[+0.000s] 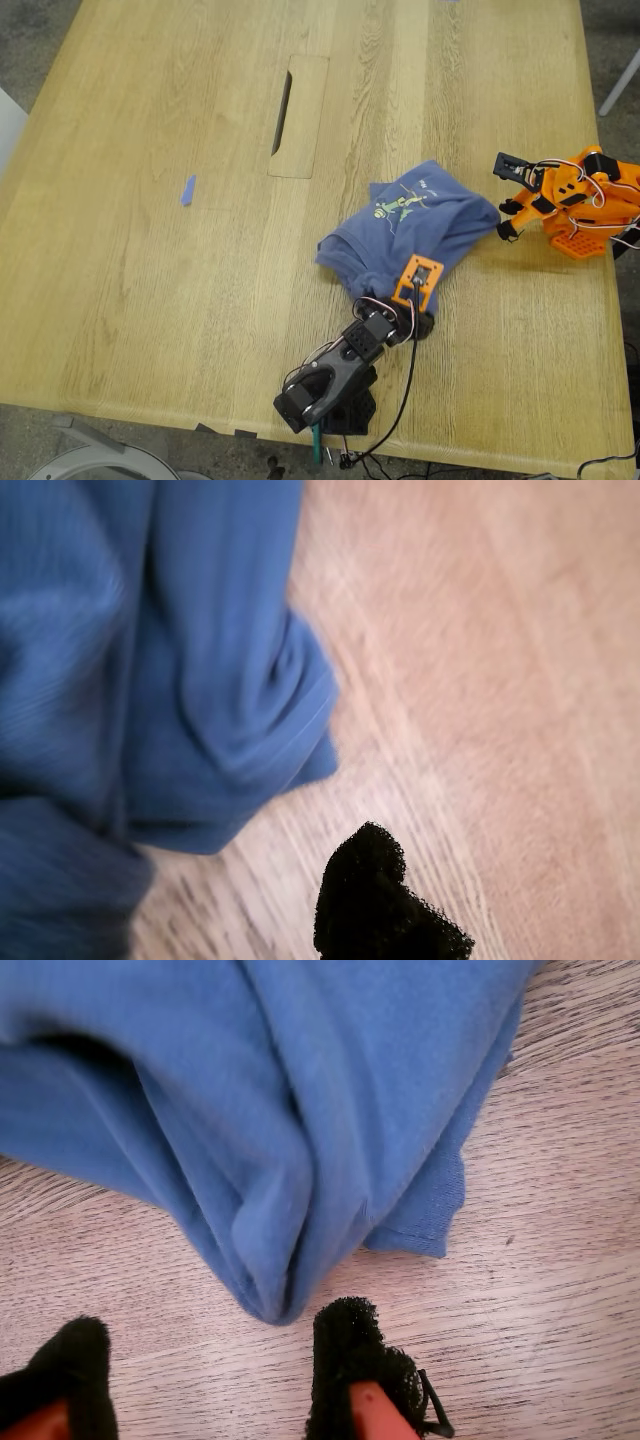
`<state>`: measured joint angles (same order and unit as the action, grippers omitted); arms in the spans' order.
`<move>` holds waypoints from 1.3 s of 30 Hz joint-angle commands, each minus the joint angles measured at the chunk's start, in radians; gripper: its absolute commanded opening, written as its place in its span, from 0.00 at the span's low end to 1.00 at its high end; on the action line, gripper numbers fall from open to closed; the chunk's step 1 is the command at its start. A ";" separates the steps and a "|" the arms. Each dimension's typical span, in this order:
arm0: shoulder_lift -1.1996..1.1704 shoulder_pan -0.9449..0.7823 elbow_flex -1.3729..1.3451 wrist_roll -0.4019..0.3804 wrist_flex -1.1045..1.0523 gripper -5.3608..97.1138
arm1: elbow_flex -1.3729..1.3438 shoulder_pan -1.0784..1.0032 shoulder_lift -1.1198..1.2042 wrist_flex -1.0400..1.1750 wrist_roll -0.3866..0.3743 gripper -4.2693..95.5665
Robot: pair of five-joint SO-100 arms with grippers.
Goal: Fold a T-shirt
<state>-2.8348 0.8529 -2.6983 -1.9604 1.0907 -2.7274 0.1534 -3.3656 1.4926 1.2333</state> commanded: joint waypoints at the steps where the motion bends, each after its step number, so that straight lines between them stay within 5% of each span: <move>1: 0.014 0.008 0.101 -0.029 0.084 0.64 | 0.026 0.002 -0.003 0.032 -0.012 0.38; 10: 0.097 -0.021 0.295 -0.018 0.295 0.69 | 0.192 -0.091 0.092 0.150 -0.031 0.37; 17: 0.304 -0.158 0.603 0.104 0.314 0.71 | 0.324 -0.256 0.295 -0.052 0.003 0.30; 20: 0.359 -0.225 0.624 0.176 0.196 0.62 | 0.314 -0.215 0.380 -0.213 0.002 0.20; 23: 0.407 -0.318 0.569 0.218 -0.020 0.43 | 0.304 -0.181 0.502 -0.399 0.011 0.04; 29: 0.586 -0.460 0.480 0.156 -0.474 0.07 | 0.356 -0.121 0.831 -0.772 0.049 0.04; 39: 0.838 -0.611 0.468 0.137 -0.785 0.05 | 0.675 -0.029 1.336 -1.065 0.086 0.04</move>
<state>-2.0003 0.2761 -2.2442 -1.8147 0.3881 -2.1506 0.1028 -2.0877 0.4832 1.3131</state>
